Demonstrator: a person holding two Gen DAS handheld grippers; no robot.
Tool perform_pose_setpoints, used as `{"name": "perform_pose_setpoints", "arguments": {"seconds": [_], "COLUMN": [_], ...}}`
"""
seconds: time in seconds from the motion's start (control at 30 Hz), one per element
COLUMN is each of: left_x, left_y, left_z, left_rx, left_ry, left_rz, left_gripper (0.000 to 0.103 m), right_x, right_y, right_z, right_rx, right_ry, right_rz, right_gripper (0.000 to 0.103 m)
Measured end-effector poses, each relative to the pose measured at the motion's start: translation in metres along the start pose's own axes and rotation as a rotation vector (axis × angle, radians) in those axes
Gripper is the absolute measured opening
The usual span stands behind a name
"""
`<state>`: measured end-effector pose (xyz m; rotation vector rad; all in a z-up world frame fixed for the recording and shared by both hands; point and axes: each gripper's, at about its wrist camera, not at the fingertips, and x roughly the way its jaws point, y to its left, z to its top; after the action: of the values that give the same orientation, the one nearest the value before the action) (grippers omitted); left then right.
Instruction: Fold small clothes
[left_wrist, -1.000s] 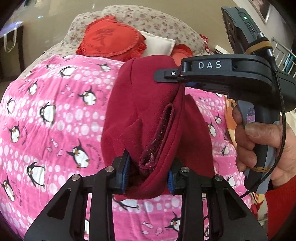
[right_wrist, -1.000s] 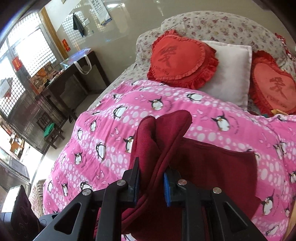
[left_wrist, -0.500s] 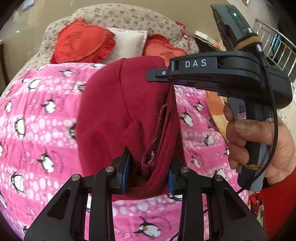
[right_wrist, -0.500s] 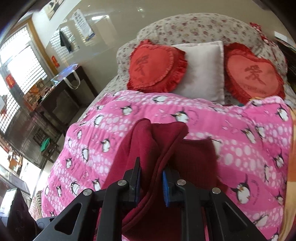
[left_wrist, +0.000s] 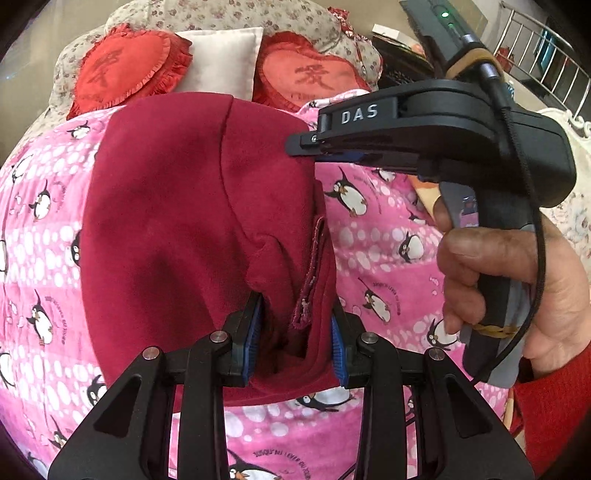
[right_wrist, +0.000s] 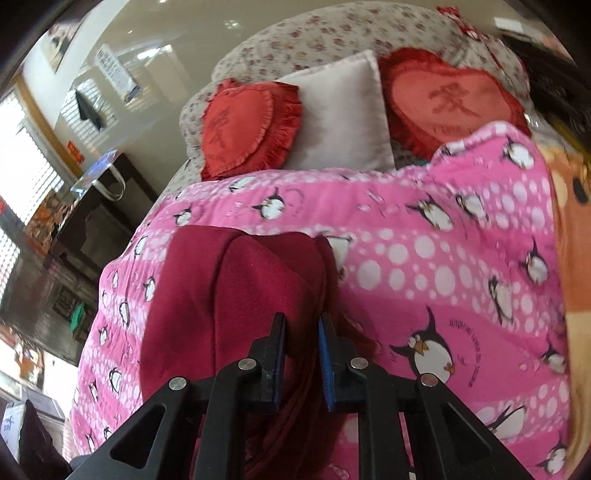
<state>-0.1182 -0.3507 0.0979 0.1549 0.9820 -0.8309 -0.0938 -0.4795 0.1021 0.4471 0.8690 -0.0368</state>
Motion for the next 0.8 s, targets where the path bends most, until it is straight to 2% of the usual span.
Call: {"name": "perform_pose_setpoints", "arguments": {"seconds": [0.2, 0.23, 0.3, 0.33, 0.37, 0.4, 0.43, 0.53, 0.63, 0.8], "left_x": [0.007, 0.006, 0.000, -0.006, -0.013, -0.020, -0.032, -0.054, -0.072, -0.071], "left_y": [-0.008, -0.008, -0.007, -0.007, -0.007, -0.007, -0.004, 0.009, 0.038, 0.077], "left_z": [-0.004, -0.004, -0.004, -0.005, -0.005, -0.007, -0.011, -0.020, -0.031, -0.038], "left_rx": [0.017, 0.013, 0.013, 0.016, 0.026, 0.038, 0.060, 0.100, 0.099, 0.034], "left_ry": [0.020, 0.015, 0.007, 0.013, 0.024, 0.026, 0.010, -0.012, -0.036, -0.034], "left_rz": [-0.004, -0.012, -0.071, -0.097, -0.128, -0.150, -0.162, -0.158, -0.087, -0.001], "left_gripper": [0.032, 0.036, 0.045, 0.054, 0.056, 0.057, 0.057, 0.057, 0.057, 0.057], "right_x": [0.015, 0.013, 0.007, 0.002, -0.006, -0.012, -0.023, -0.046, -0.059, -0.053], "right_y": [-0.008, -0.009, -0.010, -0.010, -0.011, -0.011, -0.010, -0.001, 0.012, 0.036], "right_z": [-0.008, -0.008, -0.008, -0.008, -0.009, -0.011, -0.015, -0.029, -0.046, -0.073], "right_rx": [0.019, 0.033, 0.046, 0.051, 0.059, 0.065, 0.075, 0.081, 0.072, 0.039], "right_ry": [0.028, 0.018, 0.005, -0.001, -0.008, -0.014, -0.019, -0.013, -0.008, 0.044], "right_rz": [-0.038, -0.031, -0.020, -0.037, -0.052, -0.041, -0.003, 0.041, 0.075, 0.119], "right_gripper": [0.015, 0.015, 0.025, 0.043, 0.047, 0.047, 0.047, 0.047, 0.047, 0.047]}}
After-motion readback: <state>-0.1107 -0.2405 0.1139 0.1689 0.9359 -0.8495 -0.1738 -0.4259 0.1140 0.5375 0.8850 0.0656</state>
